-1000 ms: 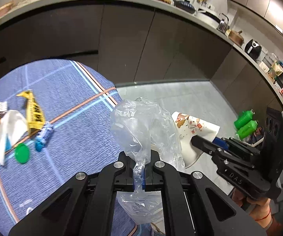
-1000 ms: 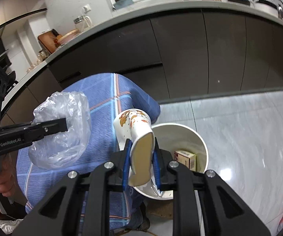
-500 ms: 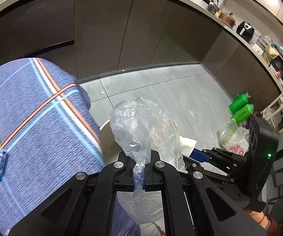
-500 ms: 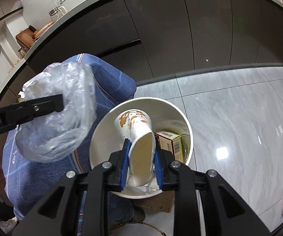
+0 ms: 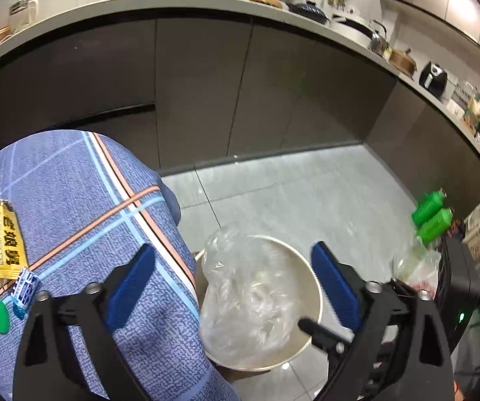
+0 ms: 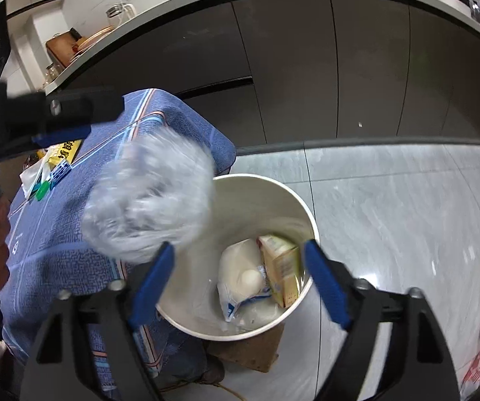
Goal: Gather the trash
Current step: 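Carry bag and cup over the white bin and open both tools, then move both tools back over the table toward the remaining trash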
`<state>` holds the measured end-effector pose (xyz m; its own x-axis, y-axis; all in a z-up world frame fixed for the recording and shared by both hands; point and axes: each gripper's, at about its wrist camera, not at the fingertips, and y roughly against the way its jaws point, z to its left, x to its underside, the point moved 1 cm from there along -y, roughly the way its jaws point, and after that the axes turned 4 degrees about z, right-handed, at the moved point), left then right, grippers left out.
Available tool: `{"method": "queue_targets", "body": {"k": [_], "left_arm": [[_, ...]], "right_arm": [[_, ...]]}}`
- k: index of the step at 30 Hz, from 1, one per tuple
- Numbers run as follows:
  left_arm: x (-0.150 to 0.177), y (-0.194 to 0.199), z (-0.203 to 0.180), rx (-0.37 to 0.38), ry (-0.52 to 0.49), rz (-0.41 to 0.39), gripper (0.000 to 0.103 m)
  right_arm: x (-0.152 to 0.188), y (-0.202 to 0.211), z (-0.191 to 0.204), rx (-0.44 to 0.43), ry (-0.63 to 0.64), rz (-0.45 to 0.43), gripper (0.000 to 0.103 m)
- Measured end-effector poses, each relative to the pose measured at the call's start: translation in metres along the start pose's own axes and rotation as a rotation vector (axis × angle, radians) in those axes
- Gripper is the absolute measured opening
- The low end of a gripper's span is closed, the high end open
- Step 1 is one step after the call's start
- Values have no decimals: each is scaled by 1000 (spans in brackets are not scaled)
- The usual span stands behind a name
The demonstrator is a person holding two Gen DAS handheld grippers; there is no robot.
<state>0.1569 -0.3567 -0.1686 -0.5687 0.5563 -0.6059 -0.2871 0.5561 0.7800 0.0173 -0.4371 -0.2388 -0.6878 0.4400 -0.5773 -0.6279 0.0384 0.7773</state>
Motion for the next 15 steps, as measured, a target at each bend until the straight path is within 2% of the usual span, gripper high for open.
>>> {"method": "queue_targets", "body": {"k": [4, 9, 15], "left_arm": [[2, 12, 8, -10, 28, -24, 94], [6, 20, 15, -8, 42, -17, 94], [5, 42, 15, -2, 52, -47, 94]], "right_arm": [[0, -1, 4, -3, 17, 7, 100], [-3, 3, 12, -5, 20, 9, 99], [-13, 22, 17, -8, 23, -20, 100]]}}
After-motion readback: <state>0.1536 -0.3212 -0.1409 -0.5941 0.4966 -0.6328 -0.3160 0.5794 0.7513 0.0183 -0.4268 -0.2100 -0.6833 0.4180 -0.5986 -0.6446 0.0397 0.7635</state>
